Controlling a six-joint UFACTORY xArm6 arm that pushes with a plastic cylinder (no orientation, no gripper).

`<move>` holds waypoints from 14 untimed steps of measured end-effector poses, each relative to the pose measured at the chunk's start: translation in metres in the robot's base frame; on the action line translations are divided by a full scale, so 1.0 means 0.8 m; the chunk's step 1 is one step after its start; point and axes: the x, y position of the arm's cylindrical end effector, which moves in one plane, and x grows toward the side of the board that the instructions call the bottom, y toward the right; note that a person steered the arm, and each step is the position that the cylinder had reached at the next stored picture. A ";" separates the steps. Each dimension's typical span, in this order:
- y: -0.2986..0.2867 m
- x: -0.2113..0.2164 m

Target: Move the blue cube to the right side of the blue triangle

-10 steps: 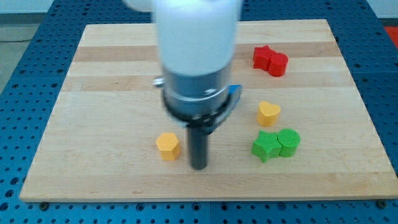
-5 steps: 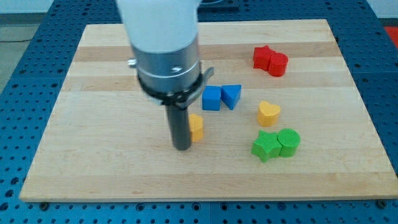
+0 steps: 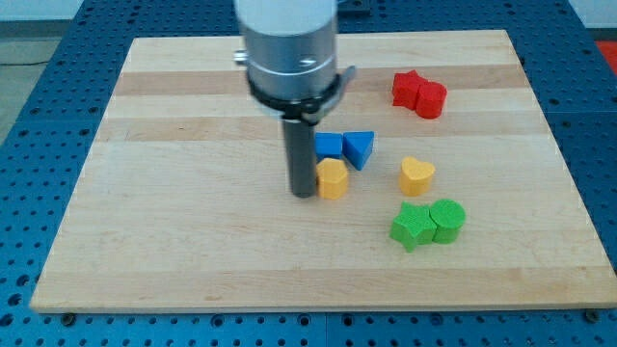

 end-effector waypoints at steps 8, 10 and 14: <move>0.007 -0.132; 0.085 -0.139; 0.168 -0.142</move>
